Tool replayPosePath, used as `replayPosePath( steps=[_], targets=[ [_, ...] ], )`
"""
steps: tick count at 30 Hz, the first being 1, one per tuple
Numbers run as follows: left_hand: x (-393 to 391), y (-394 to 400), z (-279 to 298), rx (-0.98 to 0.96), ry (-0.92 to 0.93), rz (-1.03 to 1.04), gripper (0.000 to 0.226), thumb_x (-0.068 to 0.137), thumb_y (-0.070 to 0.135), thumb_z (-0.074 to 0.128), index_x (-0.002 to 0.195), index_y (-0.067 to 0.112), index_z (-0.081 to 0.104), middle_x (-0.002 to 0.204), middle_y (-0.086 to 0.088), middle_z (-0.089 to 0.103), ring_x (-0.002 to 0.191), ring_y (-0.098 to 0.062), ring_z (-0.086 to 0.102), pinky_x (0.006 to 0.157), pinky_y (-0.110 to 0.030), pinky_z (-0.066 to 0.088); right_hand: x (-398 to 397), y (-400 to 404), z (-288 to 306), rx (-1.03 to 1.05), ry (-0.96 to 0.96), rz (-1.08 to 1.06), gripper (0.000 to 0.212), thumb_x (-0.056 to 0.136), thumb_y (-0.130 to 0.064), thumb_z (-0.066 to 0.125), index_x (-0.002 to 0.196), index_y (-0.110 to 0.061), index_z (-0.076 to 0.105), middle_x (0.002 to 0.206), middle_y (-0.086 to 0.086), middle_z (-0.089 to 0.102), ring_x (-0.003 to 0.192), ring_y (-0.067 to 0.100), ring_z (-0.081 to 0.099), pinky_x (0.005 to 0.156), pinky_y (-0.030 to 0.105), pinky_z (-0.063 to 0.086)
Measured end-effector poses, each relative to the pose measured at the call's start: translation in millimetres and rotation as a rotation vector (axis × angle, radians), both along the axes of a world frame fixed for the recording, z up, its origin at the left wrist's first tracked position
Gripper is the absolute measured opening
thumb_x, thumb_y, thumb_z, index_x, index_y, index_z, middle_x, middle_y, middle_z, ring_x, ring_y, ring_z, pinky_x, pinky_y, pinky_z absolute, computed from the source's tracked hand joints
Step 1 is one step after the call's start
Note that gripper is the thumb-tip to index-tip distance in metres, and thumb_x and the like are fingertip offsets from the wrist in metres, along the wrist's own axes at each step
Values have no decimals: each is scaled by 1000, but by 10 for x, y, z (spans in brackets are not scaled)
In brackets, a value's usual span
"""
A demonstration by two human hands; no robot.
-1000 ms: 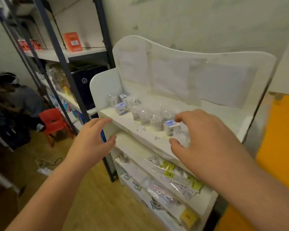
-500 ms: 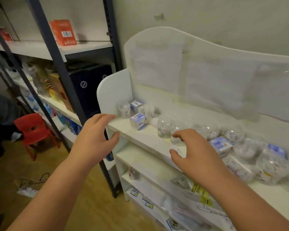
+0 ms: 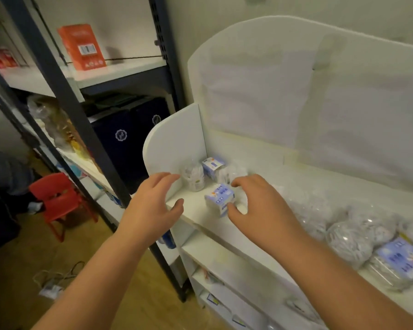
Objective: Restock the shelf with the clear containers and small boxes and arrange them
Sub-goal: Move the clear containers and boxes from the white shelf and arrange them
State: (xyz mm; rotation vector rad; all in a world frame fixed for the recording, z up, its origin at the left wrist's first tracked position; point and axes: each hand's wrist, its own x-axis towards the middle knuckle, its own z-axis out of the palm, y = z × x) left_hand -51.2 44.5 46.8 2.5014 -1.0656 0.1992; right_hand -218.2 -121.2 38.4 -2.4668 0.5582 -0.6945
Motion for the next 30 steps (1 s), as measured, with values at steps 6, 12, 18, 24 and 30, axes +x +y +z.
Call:
replayPosePath(
  steps=[6,12,18,24,30],
  targets=[
    [548,-353,-261,7,-10,-127,58,89,41,61,143,34,41,144,12,40,132,-11,39,103,-27,38,529,-80,-273,24,117,-42,40,84,-32,64,123,-24,56,121,-6,45,108,15,51,88,24,42],
    [1052,-654,-441,44,-20,-239,67,89,40,60,148,34,31,160,1,23,146,-19,21,115,-37,24,904,-103,-579,42,256,-183,48,79,-39,66,123,-26,52,120,-3,42,111,21,48,92,31,45],
    [1270,-885,-689,96,-30,-345,67,85,36,63,145,31,33,158,-4,25,144,-26,25,114,-39,29,1051,-126,-726,64,357,-226,61,79,-51,67,133,-29,45,124,-8,42,117,14,44,98,30,42],
    [1318,-946,-777,-5,18,-376,56,80,32,66,131,32,43,143,1,35,122,-25,49,94,-38,46,1190,-127,-799,81,336,-242,64,74,-55,69,129,-31,46,122,-11,45,115,13,47,96,26,41],
    [1379,-907,-773,-54,91,-444,58,80,31,70,132,33,46,141,4,33,115,-26,54,95,-37,47,1093,42,-695,42,202,-286,59,67,-62,67,118,-38,48,111,-18,45,105,7,47,90,25,43]
  ],
)
